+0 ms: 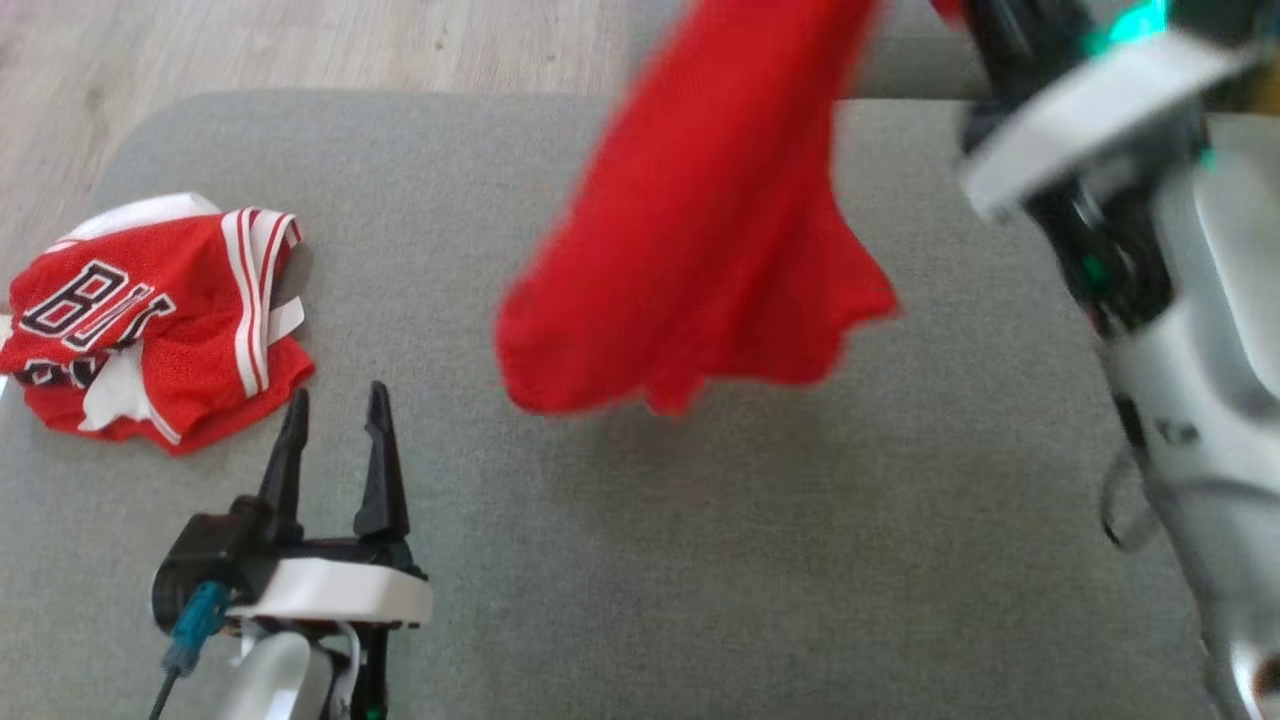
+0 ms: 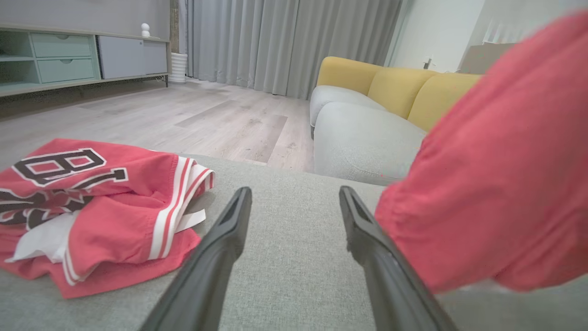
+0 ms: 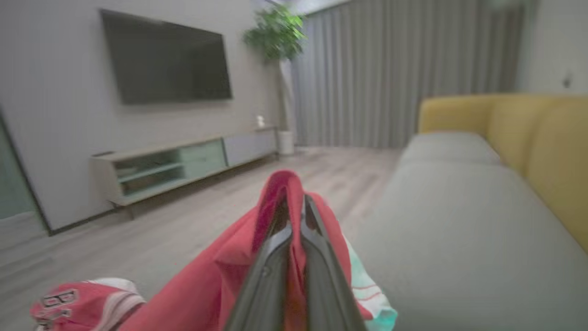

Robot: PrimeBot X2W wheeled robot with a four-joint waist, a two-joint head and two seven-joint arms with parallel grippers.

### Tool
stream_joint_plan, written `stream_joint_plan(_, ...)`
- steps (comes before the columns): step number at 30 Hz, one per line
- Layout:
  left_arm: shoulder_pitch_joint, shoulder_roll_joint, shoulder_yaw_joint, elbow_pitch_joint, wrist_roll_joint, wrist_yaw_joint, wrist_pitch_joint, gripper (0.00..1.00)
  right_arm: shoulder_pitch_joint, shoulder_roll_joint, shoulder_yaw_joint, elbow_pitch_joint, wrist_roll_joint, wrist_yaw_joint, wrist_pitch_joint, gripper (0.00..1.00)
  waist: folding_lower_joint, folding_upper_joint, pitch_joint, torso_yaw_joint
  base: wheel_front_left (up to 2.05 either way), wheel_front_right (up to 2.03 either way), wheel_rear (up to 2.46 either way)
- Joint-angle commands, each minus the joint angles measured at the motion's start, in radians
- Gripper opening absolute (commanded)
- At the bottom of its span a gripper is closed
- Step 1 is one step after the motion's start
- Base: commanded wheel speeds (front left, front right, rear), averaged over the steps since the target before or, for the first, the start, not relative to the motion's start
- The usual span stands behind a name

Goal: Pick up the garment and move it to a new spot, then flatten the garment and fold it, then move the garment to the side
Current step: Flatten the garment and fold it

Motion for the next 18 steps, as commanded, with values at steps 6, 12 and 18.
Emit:
stream_joint_plan(6,-0.067,0.005,0.015,-0.029,-0.003,-0.014,-0.011,1.0,0.073,-0.04,-0.096,0.211,0.002,-0.001,-0.006,0.0,0.0,0.0,0.057,0.026,0.0,0.0,0.0)
stream_joint_plan(12,-0.099,-0.003,0.009,-0.012,0.001,-0.03,-0.012,1.0,0.018,-0.031,-0.117,0.396,-0.028,-0.001,-0.088,1.0,0.0,0.0,0.1,0.039,0.0,0.0,0.0)
stream_joint_plan(18,-0.104,-0.009,0.017,0.002,0.01,-0.036,-0.012,1.0,0.005,-0.017,-0.083,0.495,-0.068,-0.001,-0.088,1.0,0.0,0.0,0.08,0.025,0.0,0.0,0.0)
